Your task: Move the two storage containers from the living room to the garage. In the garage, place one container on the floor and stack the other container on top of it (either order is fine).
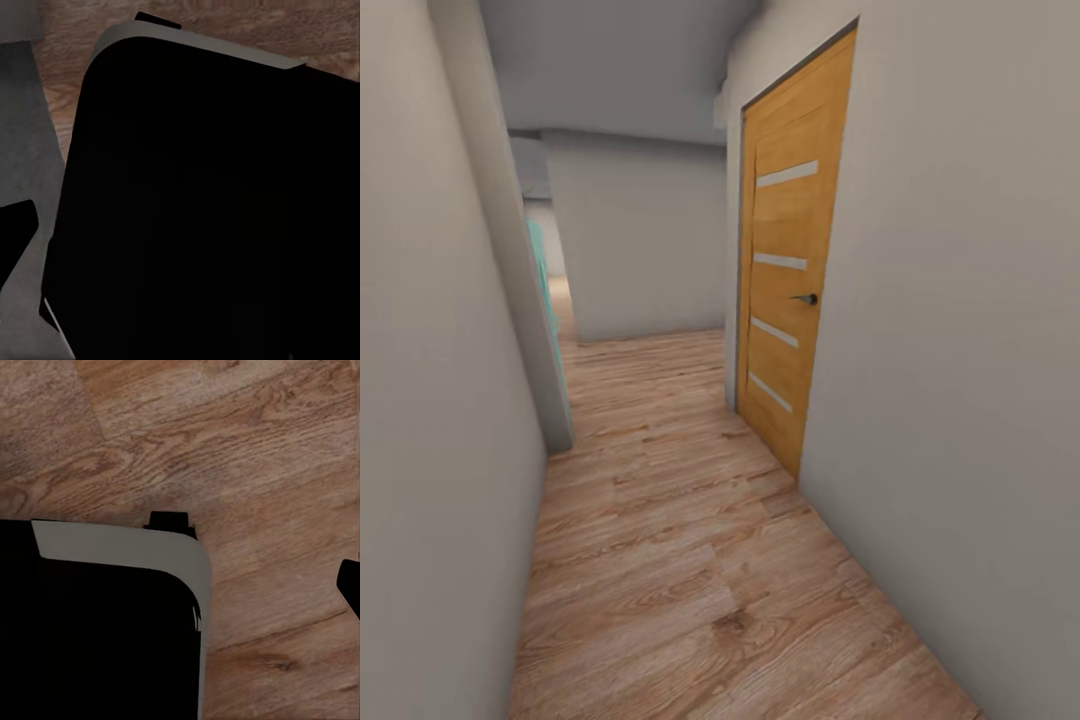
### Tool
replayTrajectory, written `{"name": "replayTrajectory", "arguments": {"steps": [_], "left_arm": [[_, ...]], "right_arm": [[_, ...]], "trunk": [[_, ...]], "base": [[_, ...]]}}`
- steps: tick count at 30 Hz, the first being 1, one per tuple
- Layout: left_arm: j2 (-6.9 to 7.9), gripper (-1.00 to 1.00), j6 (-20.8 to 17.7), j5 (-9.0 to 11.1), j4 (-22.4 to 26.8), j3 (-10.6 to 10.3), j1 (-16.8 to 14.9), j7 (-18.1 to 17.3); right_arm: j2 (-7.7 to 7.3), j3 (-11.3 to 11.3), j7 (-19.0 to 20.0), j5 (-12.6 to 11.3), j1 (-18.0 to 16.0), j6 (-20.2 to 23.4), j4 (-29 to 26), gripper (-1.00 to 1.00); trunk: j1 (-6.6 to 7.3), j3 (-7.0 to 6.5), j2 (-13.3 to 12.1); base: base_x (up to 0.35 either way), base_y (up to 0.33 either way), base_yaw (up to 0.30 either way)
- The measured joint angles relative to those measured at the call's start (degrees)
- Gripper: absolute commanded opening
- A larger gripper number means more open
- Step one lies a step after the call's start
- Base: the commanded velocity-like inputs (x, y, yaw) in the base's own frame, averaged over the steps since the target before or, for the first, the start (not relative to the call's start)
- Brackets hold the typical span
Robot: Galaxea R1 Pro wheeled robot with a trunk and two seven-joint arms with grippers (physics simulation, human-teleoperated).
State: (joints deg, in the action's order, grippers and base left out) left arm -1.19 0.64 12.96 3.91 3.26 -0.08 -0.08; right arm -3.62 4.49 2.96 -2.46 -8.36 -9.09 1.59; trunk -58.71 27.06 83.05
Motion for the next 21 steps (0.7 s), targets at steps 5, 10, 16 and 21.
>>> {"name": "replayTrajectory", "arguments": {"steps": [5,10,16,21], "left_arm": [[0.12,1.0,0.0,0.02,0.01,0.07,0.0,0.0],[0.23,1.0,0.0,0.09,0.0,0.11,0.0,0.0],[0.24,1.0,0.0,0.1,0.01,0.15,0.0,0.06],[0.31,1.0,0.0,0.16,-0.02,0.18,0.0,0.06]], "right_arm": [[-0.03,0.12,-0.03,0.12,0.0,0.01,0.0,1.0],[-0.06,0.17,0.03,0.08,0.0,0.23,0.0,1.0],[-0.06,0.25,-0.01,0.16,0.0,0.58,0.0,1.0],[-0.06,0.24,0.0,0.19,0.0,0.37,0.0,1.0]], "trunk": [[0.01,0.0,0.0],[0.01,0.0,0.0],[0.01,0.0,0.0],[0.01,0.0,0.0]], "base": [[0.279,-0.075,0.003],[0.304,-0.087,0.0],[0.306,-0.088,0.0],[0.306,-0.088,0.0]]}}
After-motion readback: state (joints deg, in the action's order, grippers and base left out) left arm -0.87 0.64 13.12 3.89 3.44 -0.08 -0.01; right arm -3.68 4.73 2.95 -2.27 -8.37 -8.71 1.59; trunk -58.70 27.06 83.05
